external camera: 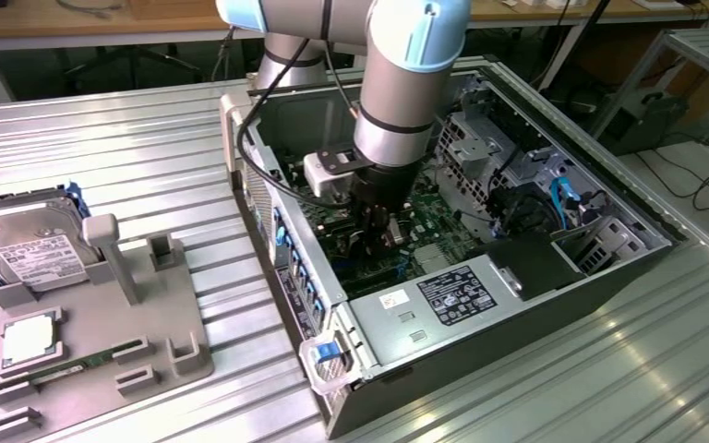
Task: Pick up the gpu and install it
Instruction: 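Insert the gpu into the slot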
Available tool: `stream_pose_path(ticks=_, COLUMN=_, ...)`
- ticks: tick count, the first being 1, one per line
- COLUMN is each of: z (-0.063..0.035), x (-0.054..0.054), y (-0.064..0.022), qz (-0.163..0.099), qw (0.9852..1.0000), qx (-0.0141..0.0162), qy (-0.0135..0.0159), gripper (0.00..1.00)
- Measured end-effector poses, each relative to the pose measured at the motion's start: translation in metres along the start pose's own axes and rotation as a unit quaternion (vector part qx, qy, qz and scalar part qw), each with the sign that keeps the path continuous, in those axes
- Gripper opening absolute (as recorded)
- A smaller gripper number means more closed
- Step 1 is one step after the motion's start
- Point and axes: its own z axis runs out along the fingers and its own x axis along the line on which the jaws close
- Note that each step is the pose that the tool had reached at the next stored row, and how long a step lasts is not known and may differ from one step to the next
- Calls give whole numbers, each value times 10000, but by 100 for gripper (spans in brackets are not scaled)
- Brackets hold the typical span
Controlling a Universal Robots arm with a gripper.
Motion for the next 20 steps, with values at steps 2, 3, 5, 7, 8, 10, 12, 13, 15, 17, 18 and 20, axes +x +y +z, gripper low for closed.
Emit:
stream_pose_path(ticks=2, z=0, x=0, y=42, qz=-4, qw=10000, qx=15, qy=-1, gripper=28)
stream_pose_path(ticks=3, z=0, x=0, y=42, qz=-4, qw=10000, qx=14, qy=-1, gripper=28)
stream_pose_path(ticks=5, z=0, x=0, y=45, qz=-1, qw=10000, qx=13, qy=-1, gripper=28)
stream_pose_path(ticks=7, z=19, x=-5, y=48, qz=4, qw=10000, qx=21, qy=-25, gripper=29)
stream_pose_path(ticks=8, z=6, x=-2, y=48, qz=2, qw=10000, qx=16, qy=-7, gripper=29)
stream_pose_path(ticks=10, z=-3, x=1, y=46, qz=-1, qw=10000, qx=12, qy=2, gripper=35)
stream_pose_path(ticks=12, z=-18, x=1, y=46, qz=0, qw=10000, qx=14, qy=-1, gripper=35)
stream_pose_path(ticks=13, z=-37, x=2, y=46, qz=-1, qw=10000, qx=14, qy=1, gripper=35)
stream_pose_path(ticks=15, z=-142, x=4, y=45, qz=-1, qw=10000, qx=19, qy=-2, gripper=35)
stream_pose_path(ticks=17, z=-237, x=7, y=45, qz=-1, qw=10000, qx=23, qy=-1, gripper=35)
stream_pose_path(ticks=18, z=-310, x=9, y=44, qz=-1, qw=10000, qx=25, qy=-2, gripper=35)
stream_pose_path(ticks=20, z=-396, x=11, y=44, qz=-1, qw=10000, qx=28, qy=-1, gripper=35)
